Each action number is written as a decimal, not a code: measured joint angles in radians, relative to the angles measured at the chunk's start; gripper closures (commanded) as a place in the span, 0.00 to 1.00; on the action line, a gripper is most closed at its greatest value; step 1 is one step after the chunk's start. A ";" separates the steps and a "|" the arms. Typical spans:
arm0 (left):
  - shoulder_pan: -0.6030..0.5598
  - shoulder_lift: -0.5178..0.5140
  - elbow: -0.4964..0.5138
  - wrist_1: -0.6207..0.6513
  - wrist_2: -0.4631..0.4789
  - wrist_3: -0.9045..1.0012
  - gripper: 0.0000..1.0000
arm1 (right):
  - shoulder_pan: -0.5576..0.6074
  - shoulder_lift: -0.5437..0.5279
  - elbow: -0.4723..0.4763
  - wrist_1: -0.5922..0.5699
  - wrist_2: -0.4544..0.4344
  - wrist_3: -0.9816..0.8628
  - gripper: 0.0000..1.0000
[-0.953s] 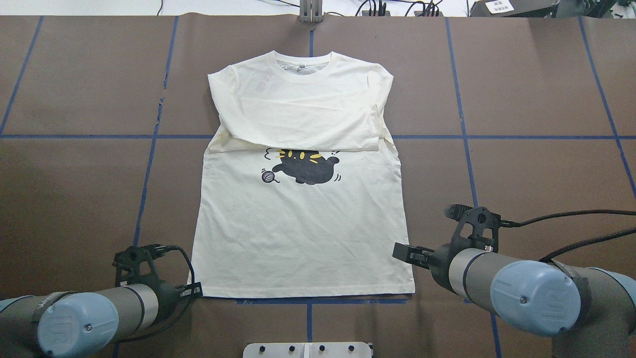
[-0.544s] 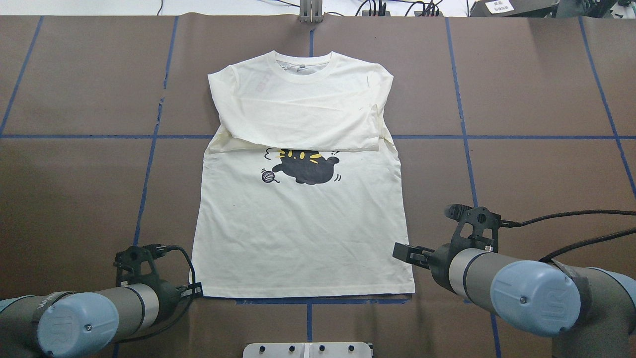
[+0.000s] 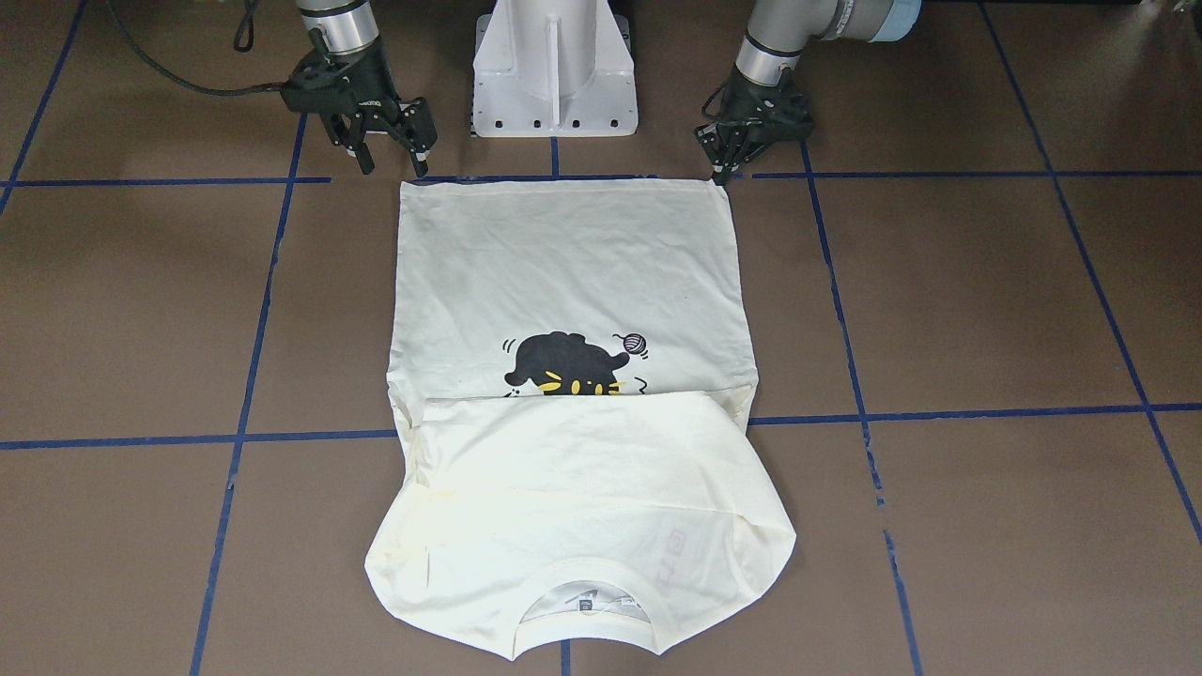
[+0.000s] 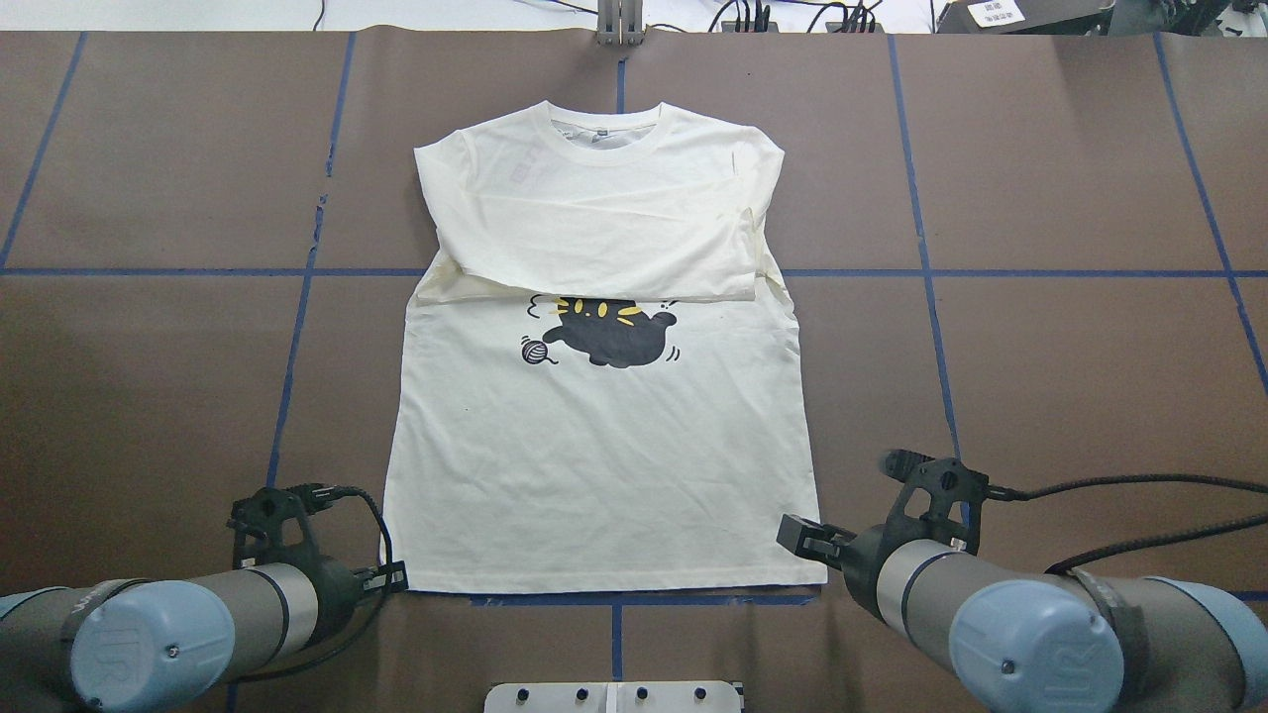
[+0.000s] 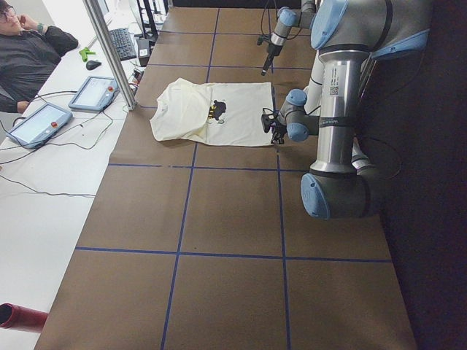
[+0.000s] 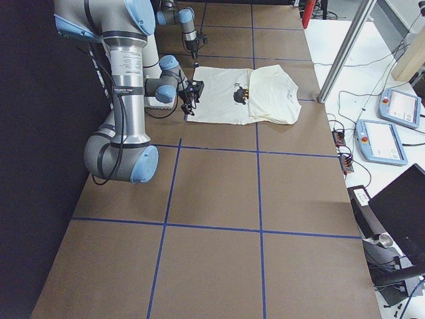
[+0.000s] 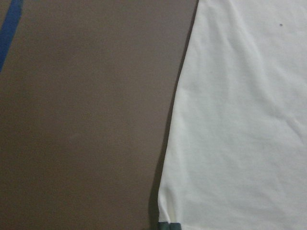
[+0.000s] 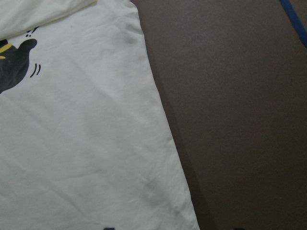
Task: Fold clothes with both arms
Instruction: 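Lower both grippers onto the hem corners and grasp, then lift the hem with both grippers and fold it toward the collar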
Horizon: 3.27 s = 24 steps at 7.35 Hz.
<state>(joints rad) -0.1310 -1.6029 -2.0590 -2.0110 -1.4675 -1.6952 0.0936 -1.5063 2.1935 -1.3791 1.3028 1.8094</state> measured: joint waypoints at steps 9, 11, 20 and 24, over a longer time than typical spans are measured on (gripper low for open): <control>0.001 -0.001 -0.001 -0.003 -0.005 -0.002 1.00 | -0.091 0.043 -0.123 -0.036 -0.108 0.094 1.00; 0.001 -0.001 -0.001 -0.003 -0.004 -0.003 1.00 | -0.089 0.044 -0.124 -0.033 -0.112 0.094 1.00; -0.063 -0.039 -0.643 0.543 -0.260 0.014 1.00 | -0.048 0.055 0.508 -0.586 0.055 0.052 1.00; -0.348 -0.213 -0.450 0.572 -0.319 0.291 1.00 | 0.260 0.344 0.249 -0.627 0.192 -0.173 1.00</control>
<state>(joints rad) -0.4790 -1.8158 -2.5087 -1.4386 -1.7870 -1.4041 0.3535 -1.1623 2.4429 -2.0065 1.4946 1.6360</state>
